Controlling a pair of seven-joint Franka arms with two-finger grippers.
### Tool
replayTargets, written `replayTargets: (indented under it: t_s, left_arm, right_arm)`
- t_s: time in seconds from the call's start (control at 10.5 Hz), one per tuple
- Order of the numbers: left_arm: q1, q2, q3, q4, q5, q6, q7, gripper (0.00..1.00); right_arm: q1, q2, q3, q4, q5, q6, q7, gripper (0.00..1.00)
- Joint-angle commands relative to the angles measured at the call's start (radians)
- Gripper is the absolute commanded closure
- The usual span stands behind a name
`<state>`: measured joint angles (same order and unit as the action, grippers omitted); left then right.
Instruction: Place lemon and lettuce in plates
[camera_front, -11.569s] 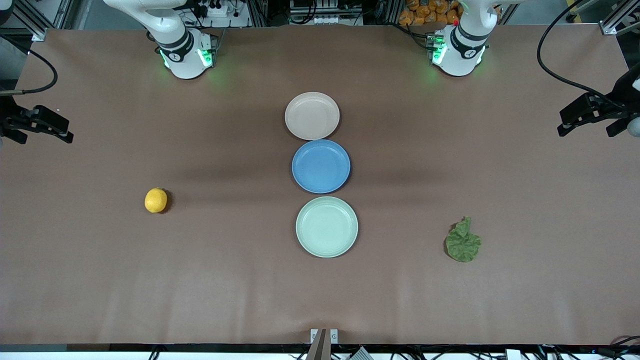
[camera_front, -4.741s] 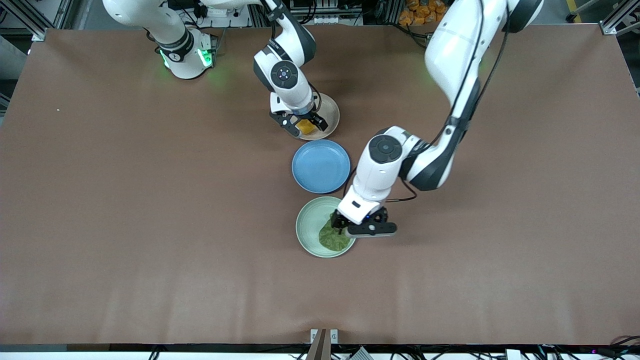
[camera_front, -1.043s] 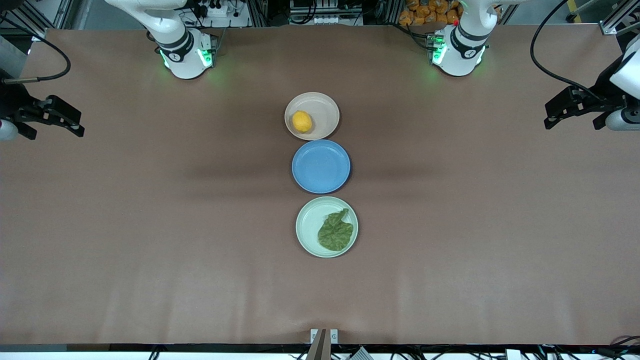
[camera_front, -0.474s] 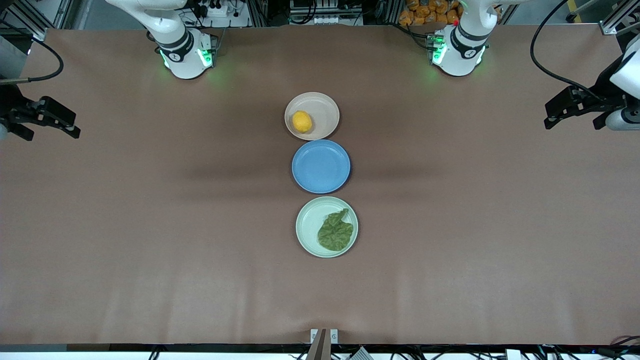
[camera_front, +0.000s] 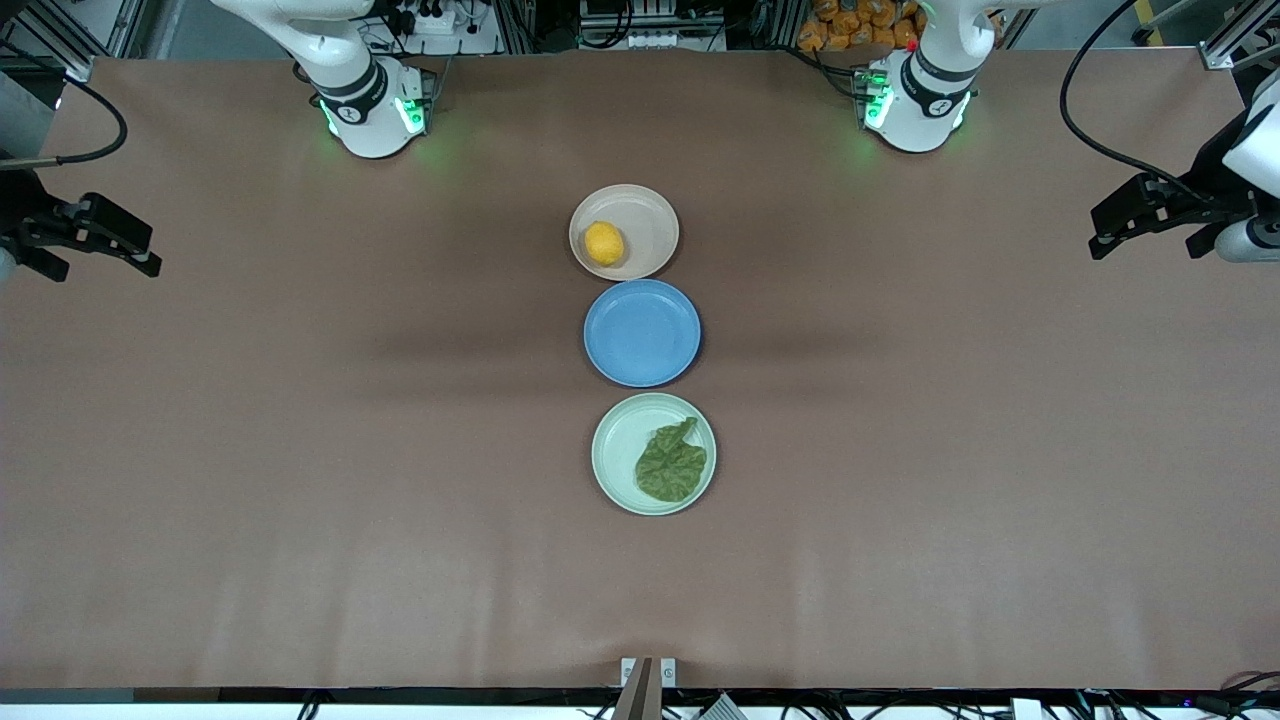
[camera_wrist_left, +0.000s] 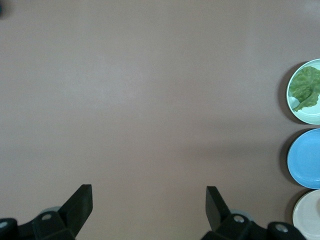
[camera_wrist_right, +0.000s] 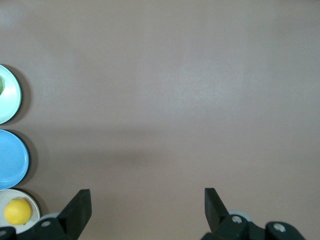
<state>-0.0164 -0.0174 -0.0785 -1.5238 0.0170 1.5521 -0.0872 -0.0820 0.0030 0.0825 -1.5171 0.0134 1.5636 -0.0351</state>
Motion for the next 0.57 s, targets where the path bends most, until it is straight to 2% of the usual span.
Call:
replayTargets:
  t_s: [0.0, 0.47]
  left_arm:
    - [0.015, -0.015, -0.007, -0.007, -0.026, -0.006, -0.02, 0.0]
    - [0.015, -0.015, -0.004, -0.009, -0.043, -0.004, -0.009, 0.0]
  right_arm:
    - [-0.008, -0.026, 0.011, -0.028, 0.005, 0.001, -0.011, 0.0]
    - [-0.008, -0.026, 0.011, -0.028, 0.003, 0.001, -0.012, 0.0]
